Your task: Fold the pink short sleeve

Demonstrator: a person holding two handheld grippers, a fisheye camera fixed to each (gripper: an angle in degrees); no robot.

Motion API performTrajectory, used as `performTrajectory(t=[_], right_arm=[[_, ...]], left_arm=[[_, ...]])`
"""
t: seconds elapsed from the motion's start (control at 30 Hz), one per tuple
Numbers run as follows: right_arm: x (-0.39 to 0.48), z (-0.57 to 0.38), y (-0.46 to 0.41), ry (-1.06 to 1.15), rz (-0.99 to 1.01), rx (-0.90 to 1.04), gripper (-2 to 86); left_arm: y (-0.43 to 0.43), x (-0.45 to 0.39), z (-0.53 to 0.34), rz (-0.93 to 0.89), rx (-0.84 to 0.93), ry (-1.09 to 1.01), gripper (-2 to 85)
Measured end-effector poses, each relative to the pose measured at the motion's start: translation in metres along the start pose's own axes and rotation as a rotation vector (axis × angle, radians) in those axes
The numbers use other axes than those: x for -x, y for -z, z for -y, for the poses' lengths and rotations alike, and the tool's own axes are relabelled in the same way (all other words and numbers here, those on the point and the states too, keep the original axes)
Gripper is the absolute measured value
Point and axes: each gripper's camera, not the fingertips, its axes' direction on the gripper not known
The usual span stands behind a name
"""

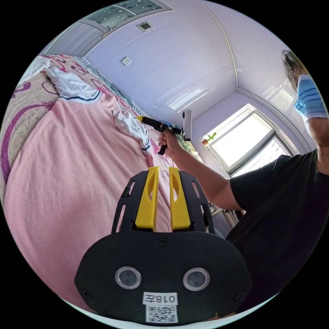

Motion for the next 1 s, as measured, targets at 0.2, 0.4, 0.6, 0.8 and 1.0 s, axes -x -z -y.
performTrajectory(t=[0.2,0.4,0.6,0.8,1.0], right_arm=[[-0.012,0.039,-0.023,-0.095,0.199,0.21,7.5],[0.038,0.09,0.001,0.104,0.085,0.111,4.4],[-0.003,0.162,-0.033,0.051,-0.051,0.361,7.0],[0.002,0.188,-0.062,0.097,-0.027,0.543,4.1],[0.034,0.211,-0.023,0.173,-0.229,0.339,2.5]], left_arm=[[0.01,0.007,-0.013,-0.005,0.003,0.019,5.0],[0.028,0.019,-0.022,-0.043,-0.022,0.05,4.9],[0.046,0.029,-0.025,-0.056,-0.042,0.068,4.8],[0.06,0.037,-0.026,-0.074,-0.061,0.094,4.7],[0.076,0.03,-0.021,-0.072,-0.083,0.084,4.9]])
